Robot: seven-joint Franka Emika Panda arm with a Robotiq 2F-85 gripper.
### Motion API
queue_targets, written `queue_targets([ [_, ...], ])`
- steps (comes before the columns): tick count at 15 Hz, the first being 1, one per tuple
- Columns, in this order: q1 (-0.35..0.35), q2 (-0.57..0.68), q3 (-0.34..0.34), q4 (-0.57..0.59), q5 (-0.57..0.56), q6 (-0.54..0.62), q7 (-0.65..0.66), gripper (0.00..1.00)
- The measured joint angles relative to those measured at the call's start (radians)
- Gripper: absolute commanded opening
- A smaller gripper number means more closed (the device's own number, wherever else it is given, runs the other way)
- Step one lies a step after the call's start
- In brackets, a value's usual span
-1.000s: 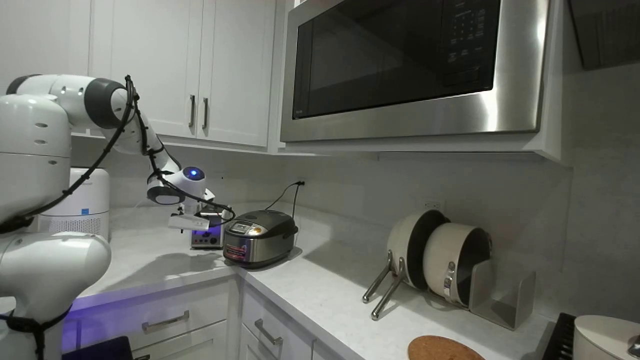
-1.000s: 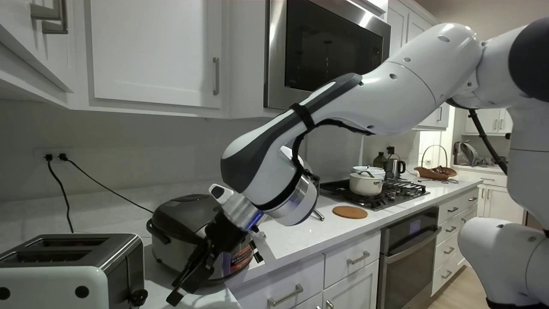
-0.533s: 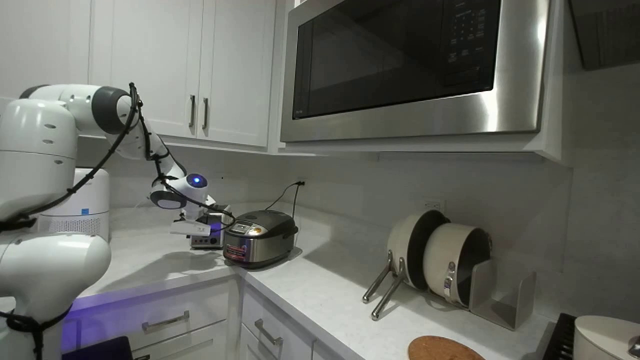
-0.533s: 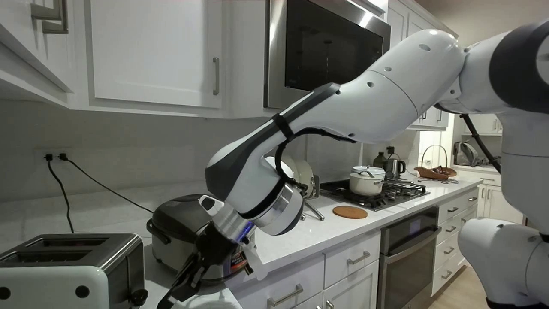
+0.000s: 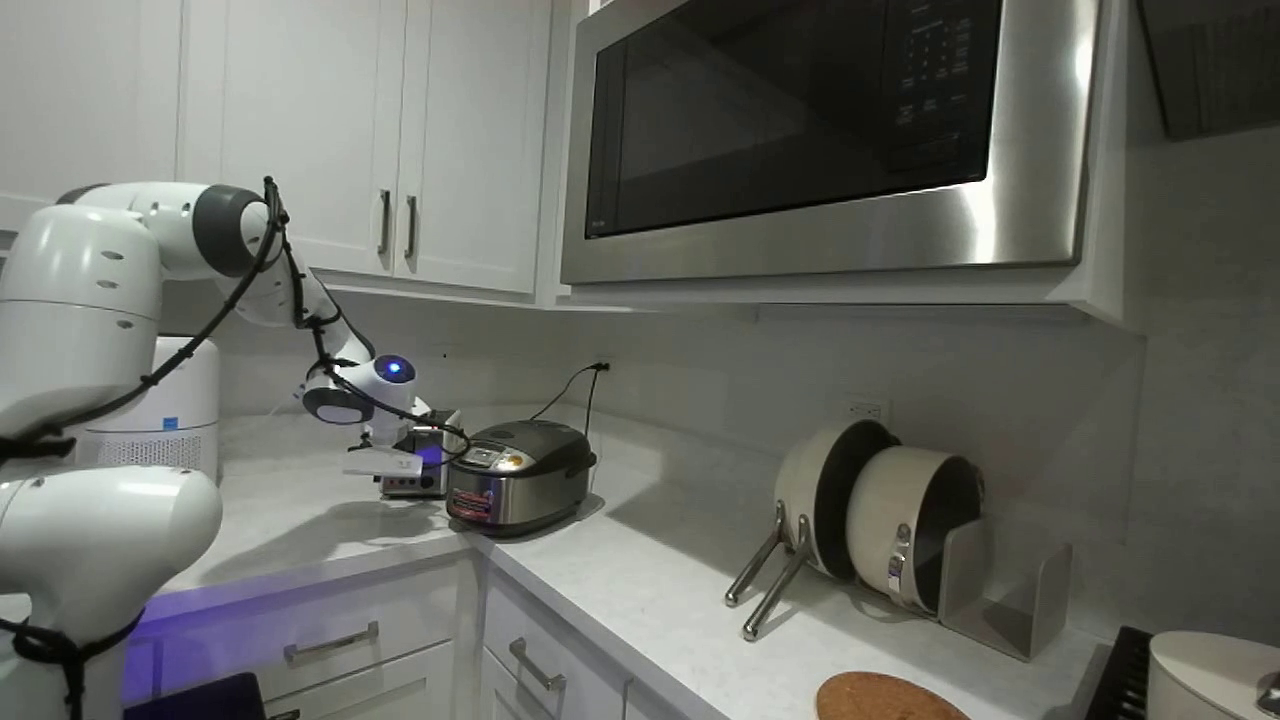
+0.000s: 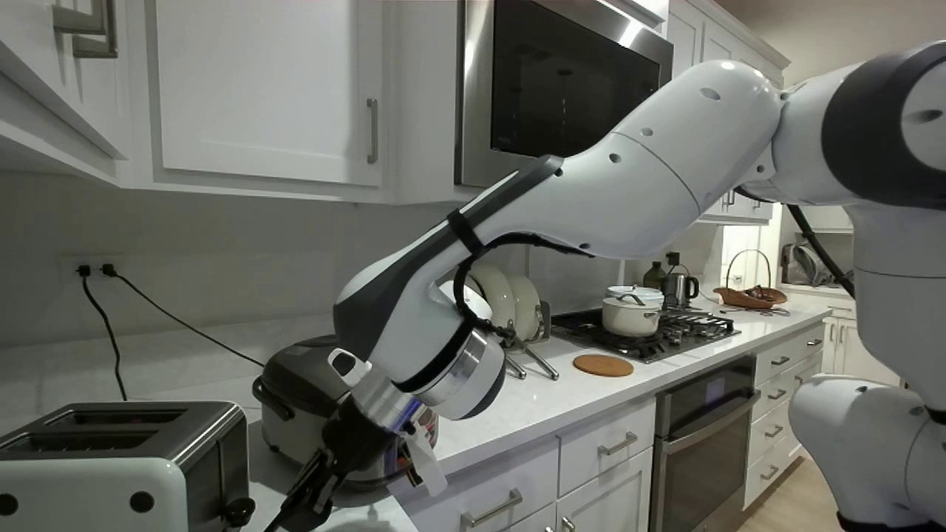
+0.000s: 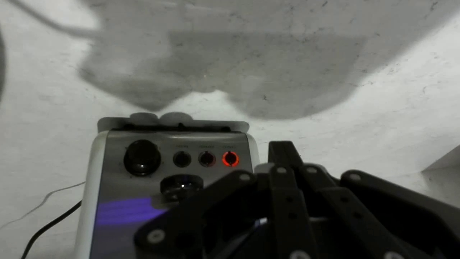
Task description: Press a button on the toaster to release the lever upwards
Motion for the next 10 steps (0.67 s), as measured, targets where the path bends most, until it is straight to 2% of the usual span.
queue_targets([
  [10, 0.0, 0.08, 0.002, 0.082, 0.0, -0.015, -0.001, 0.0],
])
